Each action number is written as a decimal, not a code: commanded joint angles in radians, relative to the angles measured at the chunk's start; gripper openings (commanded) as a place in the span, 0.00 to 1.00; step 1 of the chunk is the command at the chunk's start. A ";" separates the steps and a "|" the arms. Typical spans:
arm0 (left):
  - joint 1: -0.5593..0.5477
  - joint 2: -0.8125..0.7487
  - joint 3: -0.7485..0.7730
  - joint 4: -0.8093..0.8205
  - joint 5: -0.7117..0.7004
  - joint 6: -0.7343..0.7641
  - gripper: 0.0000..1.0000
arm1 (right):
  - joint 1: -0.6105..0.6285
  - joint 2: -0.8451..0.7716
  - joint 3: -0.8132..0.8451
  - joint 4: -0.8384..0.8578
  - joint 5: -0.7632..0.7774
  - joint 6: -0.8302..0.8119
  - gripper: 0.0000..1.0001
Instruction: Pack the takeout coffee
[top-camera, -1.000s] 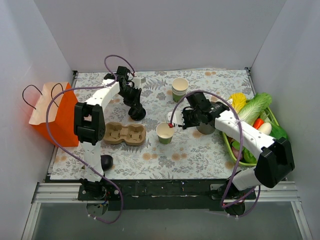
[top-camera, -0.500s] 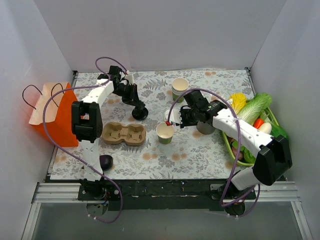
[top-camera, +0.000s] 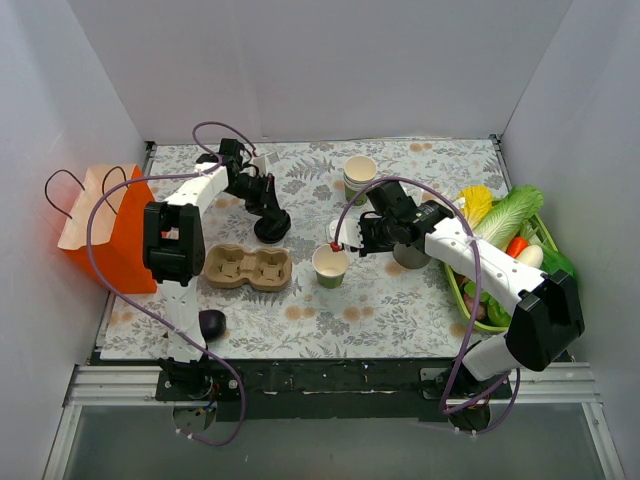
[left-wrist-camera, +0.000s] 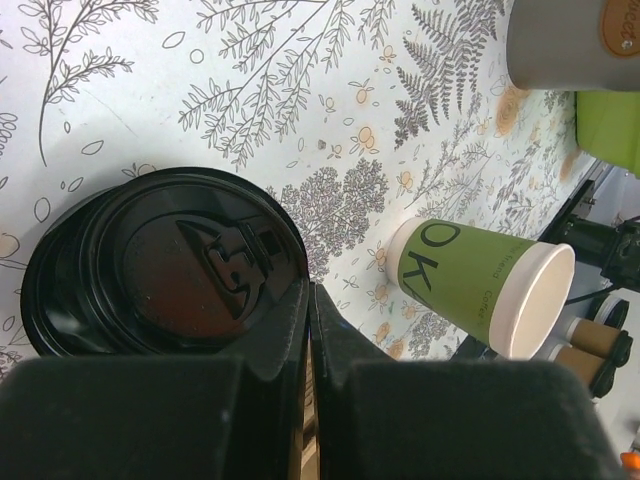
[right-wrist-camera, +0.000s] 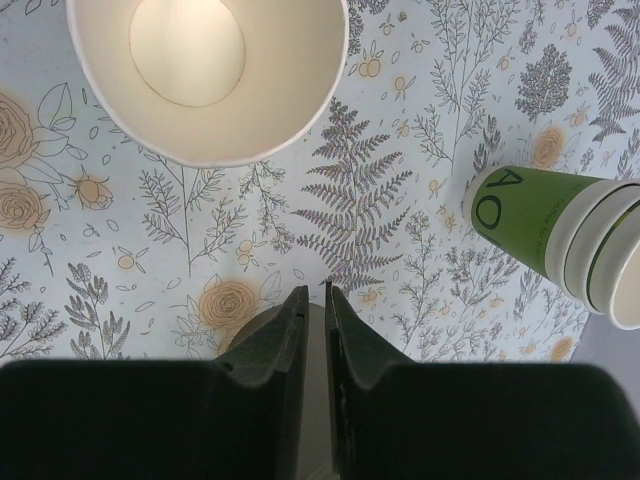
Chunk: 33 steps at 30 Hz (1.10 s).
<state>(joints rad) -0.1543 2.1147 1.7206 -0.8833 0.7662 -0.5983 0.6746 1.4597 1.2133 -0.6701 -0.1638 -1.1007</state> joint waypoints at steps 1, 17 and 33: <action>0.004 -0.099 0.013 -0.006 0.041 0.043 0.00 | 0.003 -0.021 -0.008 0.035 -0.019 0.018 0.19; 0.001 -0.301 -0.009 -0.136 0.189 0.198 0.00 | 0.003 -0.045 0.150 0.062 -0.184 0.128 0.23; -0.211 -0.545 -0.292 0.168 0.452 -0.079 0.00 | -0.003 -0.209 0.112 0.084 -0.275 0.717 0.40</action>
<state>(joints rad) -0.3294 1.7206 1.5112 -1.0157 1.1244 -0.4091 0.6743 1.3258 1.3571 -0.5755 -0.3664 -0.6239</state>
